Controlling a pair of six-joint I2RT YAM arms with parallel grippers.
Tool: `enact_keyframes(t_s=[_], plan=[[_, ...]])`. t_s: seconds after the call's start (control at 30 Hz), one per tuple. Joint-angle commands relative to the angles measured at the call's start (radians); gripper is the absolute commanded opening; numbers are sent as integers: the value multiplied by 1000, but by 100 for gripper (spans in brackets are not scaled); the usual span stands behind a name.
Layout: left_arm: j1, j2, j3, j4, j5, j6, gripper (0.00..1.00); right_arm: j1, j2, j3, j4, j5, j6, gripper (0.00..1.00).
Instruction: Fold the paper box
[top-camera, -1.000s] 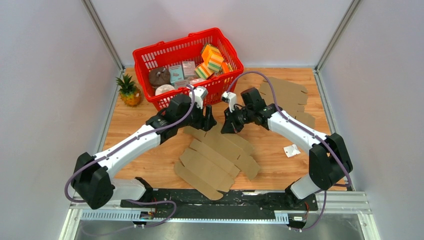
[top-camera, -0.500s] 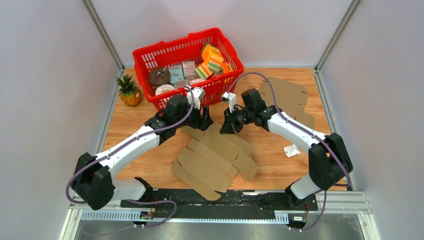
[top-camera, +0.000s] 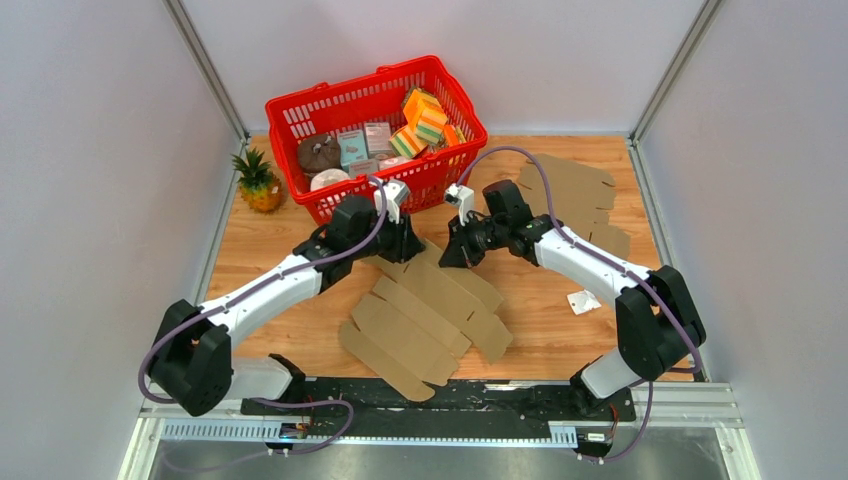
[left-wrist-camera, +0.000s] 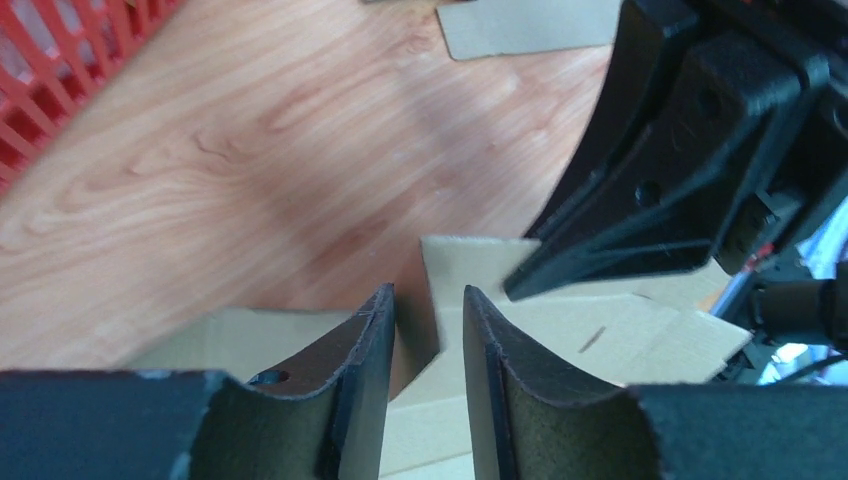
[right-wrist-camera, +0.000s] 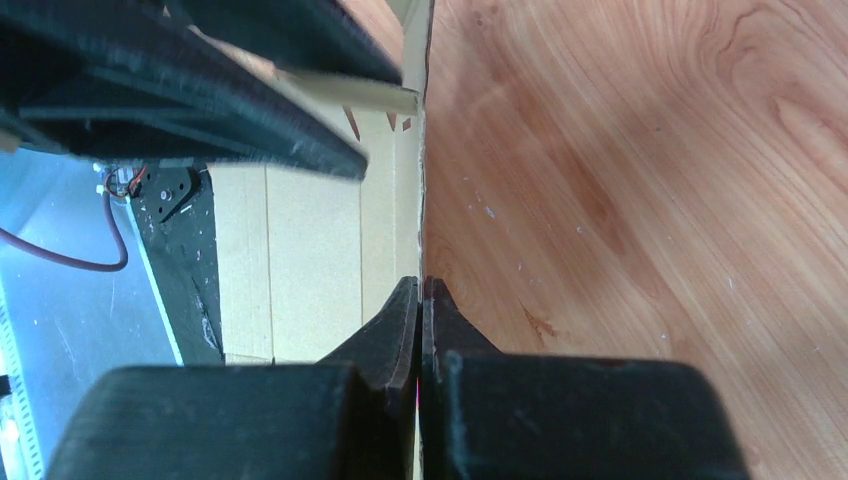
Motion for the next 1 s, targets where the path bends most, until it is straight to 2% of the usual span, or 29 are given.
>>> enact_keyframes(t_s=[0.0, 0.2, 0.33, 0.43, 0.5, 0.53, 0.6, 0.73, 0.77, 0.87, 0.97], plan=[[-49, -61, -72, 171, 23, -87, 43, -1, -25, 0, 76, 17, 36, 0], [-71, 37, -62, 281, 43, -136, 52, -1, -42, -20, 103, -26, 43, 0], [-74, 139, -26, 321, 58, -154, 53, -1, -58, -36, 128, -46, 47, 0], [-74, 152, -39, 346, 51, -165, 52, -3, -61, -42, 123, -21, 43, 0], [-74, 112, -60, 312, 17, -142, 52, -1, -63, -42, 109, 42, 35, 0], [-75, 42, -86, 288, 0, -130, 52, -1, -63, -39, 90, 71, 33, 0], [-75, -85, -115, 187, -61, -98, 52, -1, -65, -31, 59, 141, 27, 0], [-71, -266, -203, -25, -162, -88, 56, -1, -75, -30, 47, 162, 29, 0], [-63, -288, -215, -101, -173, -97, 57, -1, -77, -30, 47, 155, 27, 0], [-62, -323, -243, -197, -194, -116, 61, 0, -92, -34, 43, 142, 20, 0], [-45, -278, -229, -279, -257, -139, 62, -1, -109, -39, 47, 111, 18, 0]])
